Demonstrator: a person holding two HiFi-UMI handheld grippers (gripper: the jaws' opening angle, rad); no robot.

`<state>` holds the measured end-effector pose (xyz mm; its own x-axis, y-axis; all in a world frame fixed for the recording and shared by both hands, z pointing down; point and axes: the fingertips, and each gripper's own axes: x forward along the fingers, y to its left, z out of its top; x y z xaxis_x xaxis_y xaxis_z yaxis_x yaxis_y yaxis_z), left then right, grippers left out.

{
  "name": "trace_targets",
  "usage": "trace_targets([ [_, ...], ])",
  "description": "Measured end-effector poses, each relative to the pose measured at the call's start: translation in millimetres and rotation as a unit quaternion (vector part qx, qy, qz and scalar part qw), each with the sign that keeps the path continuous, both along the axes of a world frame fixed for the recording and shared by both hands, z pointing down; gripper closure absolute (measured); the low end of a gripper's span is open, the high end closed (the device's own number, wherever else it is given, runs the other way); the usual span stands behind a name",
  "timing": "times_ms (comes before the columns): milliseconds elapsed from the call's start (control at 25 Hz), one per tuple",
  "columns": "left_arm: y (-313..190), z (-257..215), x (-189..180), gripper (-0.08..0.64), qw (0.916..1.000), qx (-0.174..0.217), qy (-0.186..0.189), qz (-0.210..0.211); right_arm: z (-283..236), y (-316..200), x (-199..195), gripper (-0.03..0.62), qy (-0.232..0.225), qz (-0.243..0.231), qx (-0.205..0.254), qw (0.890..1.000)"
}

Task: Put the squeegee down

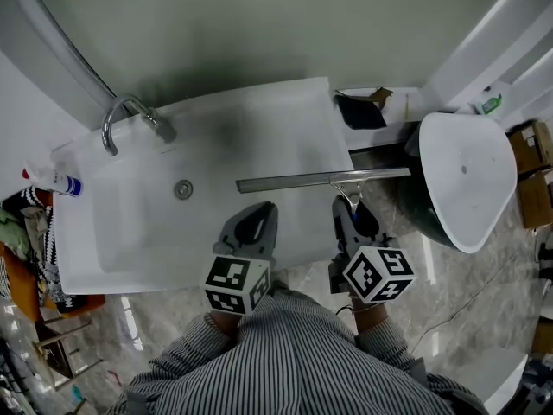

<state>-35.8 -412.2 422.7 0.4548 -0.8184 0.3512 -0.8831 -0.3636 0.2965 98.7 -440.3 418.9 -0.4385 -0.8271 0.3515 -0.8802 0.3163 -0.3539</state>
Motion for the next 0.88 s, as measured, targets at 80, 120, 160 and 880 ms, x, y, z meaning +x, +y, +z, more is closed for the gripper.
trace_targets([
  [80,-2,4,0,0.532,1.0000,-0.006,0.001,0.001,3,-3,1,0.472,0.006,0.000,-0.003,1.000],
  [120,-4,6,1,0.532,1.0000,-0.008,0.002,0.003,5,-4,2,0.472,0.009,-0.001,-0.004,1.000],
  [160,-6,8,2,0.532,0.9999,-0.011,0.002,0.005,7,-6,2,0.472,0.013,-0.002,-0.006,1.000],
  [880,-27,57,10,0.532,0.9974,-0.067,-0.002,0.024,76,-29,9,0.472,0.068,-0.030,-0.068,0.995],
])
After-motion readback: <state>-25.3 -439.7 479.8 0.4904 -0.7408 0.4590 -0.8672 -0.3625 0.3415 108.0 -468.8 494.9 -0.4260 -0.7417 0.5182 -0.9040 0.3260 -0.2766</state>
